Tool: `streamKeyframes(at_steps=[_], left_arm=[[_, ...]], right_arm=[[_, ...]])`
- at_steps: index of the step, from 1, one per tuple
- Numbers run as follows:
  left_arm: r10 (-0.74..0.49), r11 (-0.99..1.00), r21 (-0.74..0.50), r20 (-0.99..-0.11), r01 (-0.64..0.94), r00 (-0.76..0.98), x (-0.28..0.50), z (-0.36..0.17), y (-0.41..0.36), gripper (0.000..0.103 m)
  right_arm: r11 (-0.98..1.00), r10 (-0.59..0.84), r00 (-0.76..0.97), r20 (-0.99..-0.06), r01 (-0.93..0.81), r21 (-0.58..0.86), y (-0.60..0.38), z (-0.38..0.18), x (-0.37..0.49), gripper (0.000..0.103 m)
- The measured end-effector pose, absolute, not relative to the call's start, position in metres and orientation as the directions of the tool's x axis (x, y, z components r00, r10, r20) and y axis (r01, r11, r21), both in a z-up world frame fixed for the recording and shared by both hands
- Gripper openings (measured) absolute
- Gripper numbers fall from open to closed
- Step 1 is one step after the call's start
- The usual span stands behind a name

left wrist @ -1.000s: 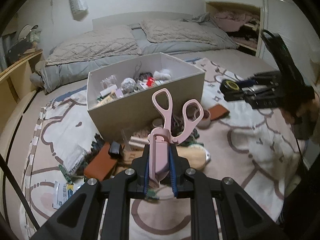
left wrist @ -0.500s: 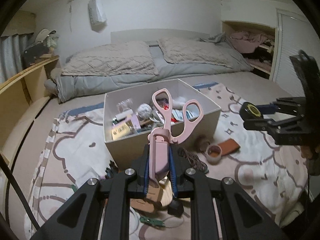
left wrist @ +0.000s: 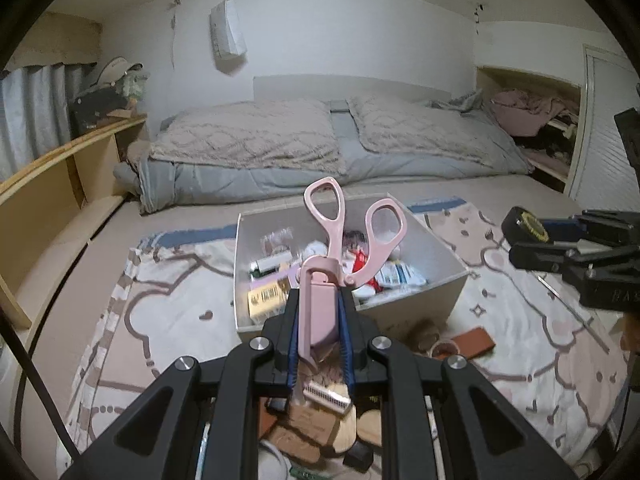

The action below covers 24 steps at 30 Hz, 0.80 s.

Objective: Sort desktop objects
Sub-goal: 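Lift and carry the scissors and black tin with both grippers over the box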

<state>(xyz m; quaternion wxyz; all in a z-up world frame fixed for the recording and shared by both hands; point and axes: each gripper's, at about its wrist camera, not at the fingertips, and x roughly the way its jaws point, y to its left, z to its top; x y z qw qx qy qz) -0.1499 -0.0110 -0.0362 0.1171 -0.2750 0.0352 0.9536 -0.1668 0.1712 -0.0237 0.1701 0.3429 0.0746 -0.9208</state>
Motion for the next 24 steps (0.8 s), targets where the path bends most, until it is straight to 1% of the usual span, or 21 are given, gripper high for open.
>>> streamKeyframes(at_steps=[8,13,17,20,24], left_arm=[[0.180,-0.982,-0.046,-0.493,-0.181,-0.851,-0.169,-0.021,-0.004,0.017],[0.165,-0.986,-0.063,-0.484,-0.154,-0.859,-0.189,-0.018,0.005,0.017],[0.144,-0.989,-0.089,-0.478,-0.115,-0.867,-0.209,-0.019,0.006,0.017],[0.120,-0.993,-0.072,-0.455,-0.098,-0.882,-0.222,-0.022,0.012,0.017],[0.117,-0.993,-0.077,-0.455,-0.091,-0.883,-0.239,-0.028,0.016,0.017]], right_arm=[[-0.943,-0.269,-0.729,-0.630,0.332,0.019,0.168,-0.013,-0.181,0.051],[-0.962,-0.235,-0.751,-0.617,0.269,0.040,0.175,-0.015,-0.199,0.051],[-0.972,-0.218,-0.757,-0.616,0.227,0.064,0.180,-0.021,-0.217,0.051],[-0.976,-0.201,-0.763,-0.615,0.211,0.056,0.180,-0.029,-0.230,0.051],[-0.983,-0.170,-0.760,-0.627,0.178,0.050,0.182,-0.042,-0.248,0.051]])
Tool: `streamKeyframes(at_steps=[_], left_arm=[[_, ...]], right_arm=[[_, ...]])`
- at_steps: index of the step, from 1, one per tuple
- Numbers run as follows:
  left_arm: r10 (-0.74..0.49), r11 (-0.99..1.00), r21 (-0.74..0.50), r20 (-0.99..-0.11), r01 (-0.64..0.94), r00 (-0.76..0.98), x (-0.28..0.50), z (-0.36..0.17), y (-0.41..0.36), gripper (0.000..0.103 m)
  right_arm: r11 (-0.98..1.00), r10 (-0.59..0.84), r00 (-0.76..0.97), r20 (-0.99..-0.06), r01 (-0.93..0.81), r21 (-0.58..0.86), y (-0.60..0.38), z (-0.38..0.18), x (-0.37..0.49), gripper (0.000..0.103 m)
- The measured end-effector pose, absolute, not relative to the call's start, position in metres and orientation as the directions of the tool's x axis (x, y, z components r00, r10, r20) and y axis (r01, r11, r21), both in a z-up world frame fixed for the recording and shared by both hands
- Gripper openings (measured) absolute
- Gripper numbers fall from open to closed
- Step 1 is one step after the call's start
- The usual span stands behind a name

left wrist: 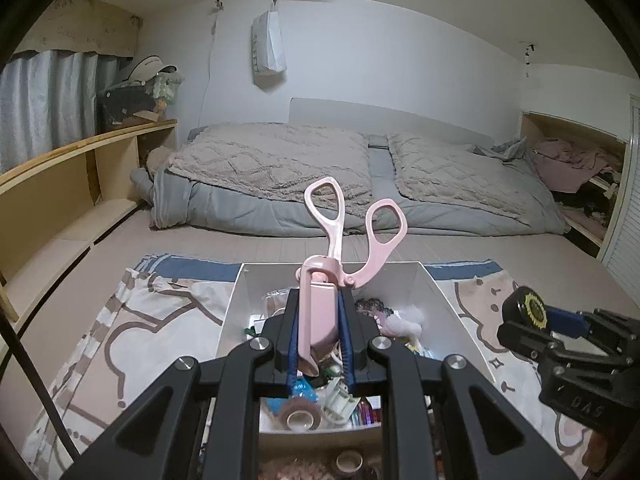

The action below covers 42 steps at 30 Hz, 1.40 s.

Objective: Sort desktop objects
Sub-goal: 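Lift and carry the scissors and black tin with both grippers over the box, then lower both grippers into the box and open them to release the items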

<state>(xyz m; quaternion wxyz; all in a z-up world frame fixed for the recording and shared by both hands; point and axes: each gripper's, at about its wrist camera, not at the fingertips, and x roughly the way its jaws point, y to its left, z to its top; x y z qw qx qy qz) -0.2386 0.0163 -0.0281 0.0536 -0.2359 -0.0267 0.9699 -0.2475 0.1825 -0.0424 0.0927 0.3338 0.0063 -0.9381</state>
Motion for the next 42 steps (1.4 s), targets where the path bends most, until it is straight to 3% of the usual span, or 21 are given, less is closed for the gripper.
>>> streamKeyframes(at_steps=[16,34,42], left_arm=[[0.110,-0.993,-0.099,-0.493,-0.070,-0.863,-0.303,-0.056,0.017,0.017],[0.150,-0.984,-0.168,-0.592,-0.060,-0.792,-0.337,-0.093,0.021,0.017],[0.108,-0.992,-0.123,-0.635,-0.037,-0.765,-0.343,-0.107,0.023,0.017]], right_arm=[[-0.992,-0.116,-0.717,-0.688,0.119,0.043,0.185,-0.083,-0.303,0.051],[-0.992,-0.091,-0.599,-0.795,0.125,0.019,0.165,-0.130,-0.335,0.051],[-0.994,-0.077,-0.561,-0.824,0.113,0.016,0.161,-0.143,-0.340,0.051]])
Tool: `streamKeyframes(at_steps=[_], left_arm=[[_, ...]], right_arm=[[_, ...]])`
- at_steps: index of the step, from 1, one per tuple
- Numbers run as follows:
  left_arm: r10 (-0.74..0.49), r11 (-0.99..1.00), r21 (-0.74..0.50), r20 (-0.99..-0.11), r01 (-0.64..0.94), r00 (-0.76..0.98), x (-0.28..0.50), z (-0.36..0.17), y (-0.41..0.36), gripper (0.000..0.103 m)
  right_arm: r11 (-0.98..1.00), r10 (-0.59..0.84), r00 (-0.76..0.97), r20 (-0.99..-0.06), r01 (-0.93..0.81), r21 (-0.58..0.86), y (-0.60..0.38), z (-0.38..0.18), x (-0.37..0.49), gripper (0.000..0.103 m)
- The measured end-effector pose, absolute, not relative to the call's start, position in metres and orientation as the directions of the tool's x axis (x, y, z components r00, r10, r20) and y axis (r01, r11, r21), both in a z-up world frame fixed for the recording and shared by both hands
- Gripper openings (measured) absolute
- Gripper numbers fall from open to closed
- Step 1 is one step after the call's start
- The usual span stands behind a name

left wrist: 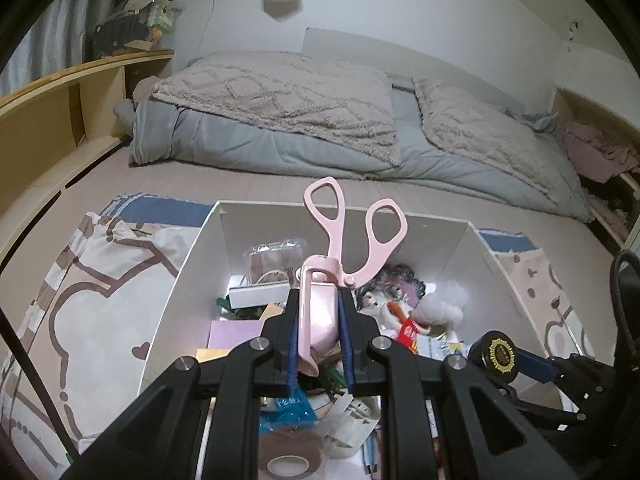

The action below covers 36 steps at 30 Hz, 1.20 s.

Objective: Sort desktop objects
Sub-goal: 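Lower both grippers into the box and open them to release the items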

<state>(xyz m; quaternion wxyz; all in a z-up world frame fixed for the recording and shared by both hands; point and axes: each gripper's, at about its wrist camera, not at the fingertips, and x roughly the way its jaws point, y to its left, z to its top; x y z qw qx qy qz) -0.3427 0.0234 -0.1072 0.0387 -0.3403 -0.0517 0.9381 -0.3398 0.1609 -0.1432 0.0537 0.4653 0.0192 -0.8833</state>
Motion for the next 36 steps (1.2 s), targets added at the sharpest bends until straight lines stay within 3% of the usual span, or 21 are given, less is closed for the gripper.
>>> streamKeyframes(at_steps=[12,16,36], left_arm=[[0.124,-0.989,-0.146,-0.686,-0.032,-0.717,-0.348,-0.121,0.024,0.017],[0.135,-0.988,-0.149,-0.695,-0.041,-0.706,-0.350,-0.124,0.027,0.017],[0.112,-0.994,-0.085,-0.744,-0.073,-0.659,-0.354,-0.143,0.050,0.017]], right_arm=[[-0.995,-0.085,-0.523,-0.848,0.088,0.045,0.167,-0.148,-0.342,0.051],[-0.995,-0.083,-0.526,-0.847,0.088,0.043,0.166,-0.147,-0.341,0.067],[-0.992,-0.123,-0.550,-0.826,0.101,0.081,0.175,-0.139,-0.337,0.067]])
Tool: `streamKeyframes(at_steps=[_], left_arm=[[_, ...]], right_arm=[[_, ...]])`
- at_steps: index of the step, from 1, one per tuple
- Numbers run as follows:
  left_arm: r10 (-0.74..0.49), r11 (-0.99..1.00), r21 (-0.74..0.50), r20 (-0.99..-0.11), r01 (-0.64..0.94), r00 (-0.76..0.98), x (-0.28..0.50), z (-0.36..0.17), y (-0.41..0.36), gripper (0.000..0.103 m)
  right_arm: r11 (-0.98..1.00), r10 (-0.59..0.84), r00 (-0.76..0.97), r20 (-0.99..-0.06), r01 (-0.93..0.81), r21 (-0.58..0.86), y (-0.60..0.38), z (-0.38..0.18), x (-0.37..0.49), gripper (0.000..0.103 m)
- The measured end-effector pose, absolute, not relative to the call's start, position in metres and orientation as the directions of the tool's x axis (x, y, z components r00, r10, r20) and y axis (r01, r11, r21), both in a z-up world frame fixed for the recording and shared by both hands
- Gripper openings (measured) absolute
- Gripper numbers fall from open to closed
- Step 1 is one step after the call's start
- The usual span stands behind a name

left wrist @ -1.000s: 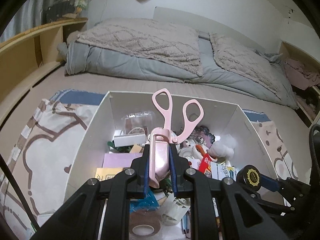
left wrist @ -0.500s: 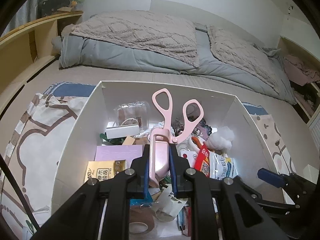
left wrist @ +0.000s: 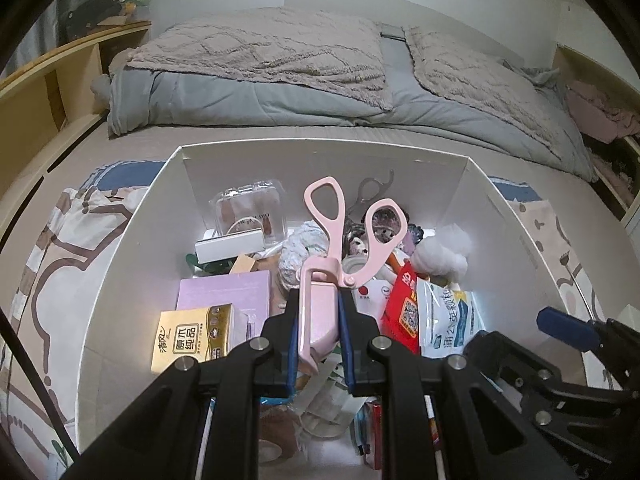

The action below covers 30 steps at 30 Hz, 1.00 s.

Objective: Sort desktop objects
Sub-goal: 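Lower both grippers into the box and open them to release the items, then withdraw both open tools upward from the white box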

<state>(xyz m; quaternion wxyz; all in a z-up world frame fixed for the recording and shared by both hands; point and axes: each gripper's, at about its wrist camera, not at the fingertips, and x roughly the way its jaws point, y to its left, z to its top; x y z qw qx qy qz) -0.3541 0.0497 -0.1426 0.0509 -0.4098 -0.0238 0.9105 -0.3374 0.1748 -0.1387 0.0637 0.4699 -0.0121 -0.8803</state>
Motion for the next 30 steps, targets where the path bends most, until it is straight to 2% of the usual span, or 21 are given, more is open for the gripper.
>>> streamKeyframes(at_steps=[5,7,9,23,29,30], left_arm=[[0.105,-0.994,-0.099,-0.748,-0.046,-0.656,-0.354,-0.145,0.047,0.019],[0.091,-0.995,-0.098,-0.745,-0.027,-0.660,-0.353,-0.145,0.045,0.036],[0.077,-0.996,-0.093,-0.737,-0.013,-0.671,-0.352,-0.143,0.043,0.046],[0.057,-0.997,-0.073,-0.734,-0.005,-0.676,-0.349,-0.139,0.037,0.061],[0.067,-0.996,-0.086,-0.728,-0.006,-0.683,-0.346,-0.134,0.035,0.071],[0.069,-0.996,-0.090,-0.724,-0.006,-0.687,-0.345,-0.133,0.034,0.077]], right_arm=[[-0.991,-0.129,-0.553,-0.823,0.103,0.086,0.176,-0.138,-0.336,0.067],[-0.991,-0.125,-0.551,-0.825,0.101,0.082,0.176,-0.138,-0.337,0.067],[-0.992,-0.123,-0.549,-0.826,0.102,0.080,0.175,-0.139,-0.336,0.067],[-0.993,-0.110,-0.552,-0.827,0.105,0.062,0.172,-0.137,-0.333,0.067],[-0.992,-0.116,-0.569,-0.814,0.113,0.062,0.169,-0.134,-0.330,0.067],[-0.992,-0.115,-0.573,-0.812,0.114,0.061,0.168,-0.133,-0.329,0.067]])
